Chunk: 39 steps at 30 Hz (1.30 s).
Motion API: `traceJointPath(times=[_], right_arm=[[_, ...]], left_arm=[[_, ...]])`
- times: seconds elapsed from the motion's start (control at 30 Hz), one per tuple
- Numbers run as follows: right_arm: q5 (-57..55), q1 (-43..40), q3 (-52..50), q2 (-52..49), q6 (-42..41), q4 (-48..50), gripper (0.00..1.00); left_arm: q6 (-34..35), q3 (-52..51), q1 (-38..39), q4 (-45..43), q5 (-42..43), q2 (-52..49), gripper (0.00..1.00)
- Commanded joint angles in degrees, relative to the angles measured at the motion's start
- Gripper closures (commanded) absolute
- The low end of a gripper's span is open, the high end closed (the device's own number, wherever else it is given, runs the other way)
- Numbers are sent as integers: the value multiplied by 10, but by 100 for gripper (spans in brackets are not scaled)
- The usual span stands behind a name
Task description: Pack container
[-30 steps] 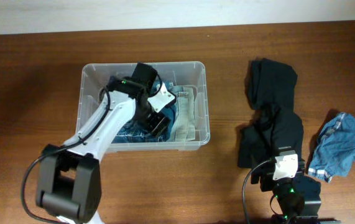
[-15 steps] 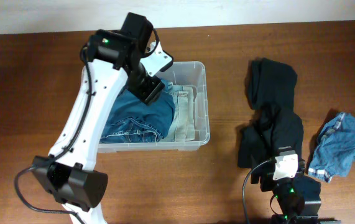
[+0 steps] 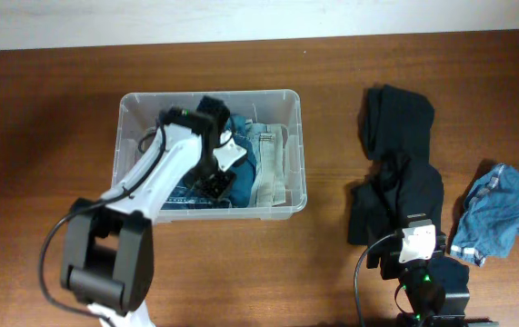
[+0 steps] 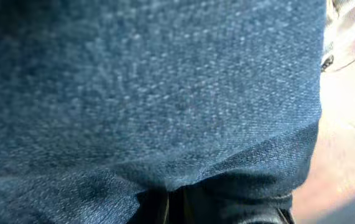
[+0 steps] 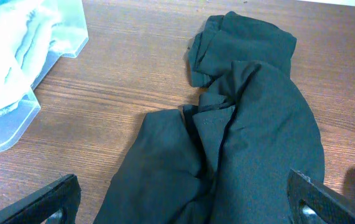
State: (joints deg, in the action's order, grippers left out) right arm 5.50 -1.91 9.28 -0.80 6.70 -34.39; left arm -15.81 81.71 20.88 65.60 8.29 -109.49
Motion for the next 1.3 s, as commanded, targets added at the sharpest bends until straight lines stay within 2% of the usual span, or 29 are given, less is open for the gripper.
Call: traceJointPath(times=[0.0,0.1,0.13,0.2,0.27,0.3,0.33,0.5,0.6,0.7,0.83,0.9,1.0,1.13,1.27], right_arm=[[3,-4,-3,4,3,-1,2],[3,-4,-3,4,3,-1,1],[3,-4,-3,4,3,-1,2],[3,-4,-3,4,3,-1,2],[3,-4,-3,4,3,-1,2],[3,-4,-3,4,3,-1,2],[3,-4,-3,4,3,-1,1],[3,-4,-3,4,3,-1,1],[3,-4,-3,4,3,-1,1],[3,-4,-3,4,3,-1,2],[3,-4,-3,4,3,-1,1],[3,-4,-3,4,3,-1,2],[3,-4,-3,4,3,-1,2],[3,-4,-3,4,3,-1,1],[3,-4,-3,4,3,-1,2]], left_arm=[[28,-102,-2,-96,-16,-34,91],[27,-104,-3,-118,-17,-34,93],[27,-95,-3,-114,-19,-34,98],[28,-61,-3,-87,-19,-33,99],[27,15,-3,-22,-19,-33,91],[28,140,-3,67,-19,-33,82],[28,176,-3,87,-19,-33,80],[28,367,-7,156,-28,-33,61],[52,463,-17,183,-64,-33,49],[67,542,-34,215,-104,-33,41],[128,621,-73,265,-198,-33,35],[161,644,-101,288,-229,-32,1],[199,661,-169,300,-244,-30,1],[214,660,-261,301,-237,-30,0],[214,660,-296,300,-236,-30,1]])
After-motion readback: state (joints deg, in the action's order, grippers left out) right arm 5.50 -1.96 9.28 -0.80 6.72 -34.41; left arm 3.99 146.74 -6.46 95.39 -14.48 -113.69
